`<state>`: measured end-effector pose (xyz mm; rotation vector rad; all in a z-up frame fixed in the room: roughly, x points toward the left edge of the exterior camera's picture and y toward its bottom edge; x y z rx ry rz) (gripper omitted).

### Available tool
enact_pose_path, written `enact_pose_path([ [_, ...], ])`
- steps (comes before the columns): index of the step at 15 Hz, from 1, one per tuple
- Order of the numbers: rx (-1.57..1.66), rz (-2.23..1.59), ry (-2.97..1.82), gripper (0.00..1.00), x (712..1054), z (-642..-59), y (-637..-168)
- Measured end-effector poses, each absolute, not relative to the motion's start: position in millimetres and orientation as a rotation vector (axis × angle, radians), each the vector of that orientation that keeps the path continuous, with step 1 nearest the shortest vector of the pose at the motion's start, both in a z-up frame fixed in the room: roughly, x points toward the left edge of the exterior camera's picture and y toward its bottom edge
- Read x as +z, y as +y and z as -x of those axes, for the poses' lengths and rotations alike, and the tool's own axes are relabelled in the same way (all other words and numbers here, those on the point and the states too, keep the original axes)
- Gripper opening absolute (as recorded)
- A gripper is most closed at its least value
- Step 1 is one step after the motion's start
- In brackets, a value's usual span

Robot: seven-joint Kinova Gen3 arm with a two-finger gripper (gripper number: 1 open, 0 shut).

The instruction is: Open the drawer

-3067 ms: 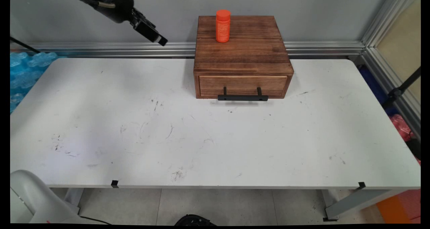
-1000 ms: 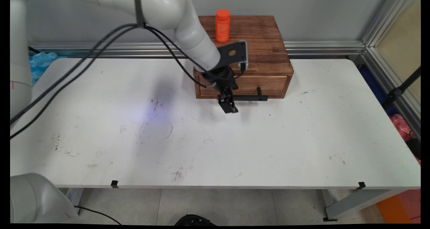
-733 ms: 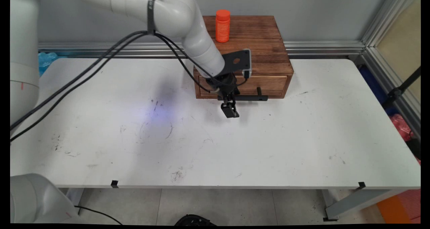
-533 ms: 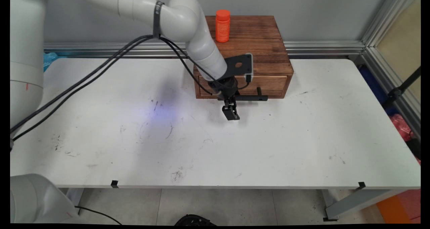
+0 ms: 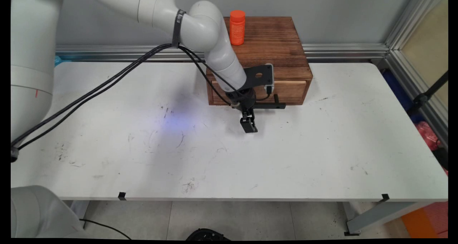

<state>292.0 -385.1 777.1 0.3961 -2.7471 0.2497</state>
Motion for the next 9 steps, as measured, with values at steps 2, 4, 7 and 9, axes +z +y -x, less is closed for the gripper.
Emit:
enact_pose_path([
  [2,0.238,-0.409,-2.746,1.0,775,-289,-383],
  [4,0.226,-0.421,-2.744,1.0,774,-286,-380],
  [7,0.207,-0.436,-2.741,1.0,772,-283,-374],
  [9,0.195,-0.443,-2.739,1.0,772,-281,-369],
])
